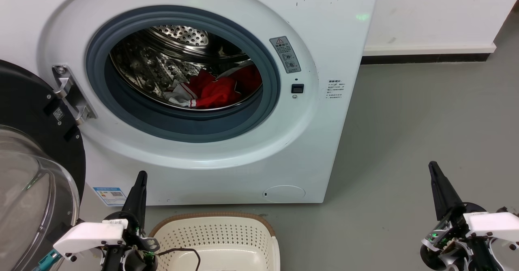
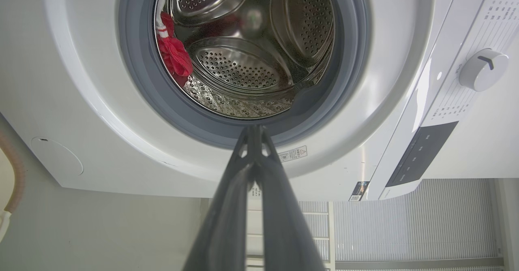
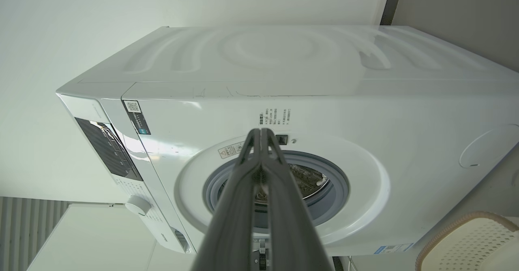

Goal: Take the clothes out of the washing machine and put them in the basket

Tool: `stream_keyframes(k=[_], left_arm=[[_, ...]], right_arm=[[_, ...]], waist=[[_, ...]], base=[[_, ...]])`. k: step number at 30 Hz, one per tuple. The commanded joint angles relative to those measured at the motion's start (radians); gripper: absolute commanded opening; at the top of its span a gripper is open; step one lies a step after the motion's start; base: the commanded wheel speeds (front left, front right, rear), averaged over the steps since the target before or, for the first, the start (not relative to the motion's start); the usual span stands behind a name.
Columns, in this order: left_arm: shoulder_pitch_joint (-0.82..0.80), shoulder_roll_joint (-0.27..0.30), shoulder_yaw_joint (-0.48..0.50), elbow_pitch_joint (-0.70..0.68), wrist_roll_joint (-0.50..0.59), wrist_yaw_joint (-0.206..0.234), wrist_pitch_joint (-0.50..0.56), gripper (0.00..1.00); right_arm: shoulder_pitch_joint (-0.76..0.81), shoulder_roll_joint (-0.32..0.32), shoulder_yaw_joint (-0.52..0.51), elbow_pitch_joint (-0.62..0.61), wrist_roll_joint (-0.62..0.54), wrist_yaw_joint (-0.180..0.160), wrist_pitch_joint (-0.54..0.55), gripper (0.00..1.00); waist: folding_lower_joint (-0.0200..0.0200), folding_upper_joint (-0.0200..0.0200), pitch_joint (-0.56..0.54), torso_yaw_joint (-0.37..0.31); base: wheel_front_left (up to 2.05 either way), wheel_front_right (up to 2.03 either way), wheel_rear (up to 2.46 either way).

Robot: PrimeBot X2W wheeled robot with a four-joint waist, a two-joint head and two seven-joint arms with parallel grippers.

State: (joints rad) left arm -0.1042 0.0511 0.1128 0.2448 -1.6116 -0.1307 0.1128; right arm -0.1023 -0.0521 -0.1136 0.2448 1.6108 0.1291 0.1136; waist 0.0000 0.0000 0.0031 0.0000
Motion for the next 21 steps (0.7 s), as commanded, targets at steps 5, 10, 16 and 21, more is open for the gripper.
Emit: stream_keyframes(k=[5,10,16,21], left_arm=[[-0.008,0.000,0.001,0.000,0.002,0.000,0.001,0.00],[0.006,-0.001,-0.002,0.010,0.000,0.000,0.000,1.00],[0.002,-0.002,-0.043,0.006,0.000,0.000,-0.028,1.00],[-0.004,-0.002,-0.063,-0.008,0.020,0.000,-0.053,1.00]], right_arm=[[-0.013,0.003,0.000,0.001,0.001,0.003,0.000,0.00],[0.007,0.000,0.000,0.009,0.000,0.000,0.000,1.00],[0.023,0.001,0.001,-0.007,-0.007,0.000,-0.028,1.00],[0.035,0.001,0.001,-0.028,-0.032,0.000,-0.053,1.00]], waist=[[0.0000,0.0000,0.000,0.000],[0.0001,0.0000,0.000,0.000],[0.0000,0.0000,0.001,0.000],[0.0000,0.0000,0.001,0.001]], base=[[0.00,0.00,0.00],[0.00,0.00,0.00],[0.00,0.00,0.00],[0.00,0.00,0.00]])
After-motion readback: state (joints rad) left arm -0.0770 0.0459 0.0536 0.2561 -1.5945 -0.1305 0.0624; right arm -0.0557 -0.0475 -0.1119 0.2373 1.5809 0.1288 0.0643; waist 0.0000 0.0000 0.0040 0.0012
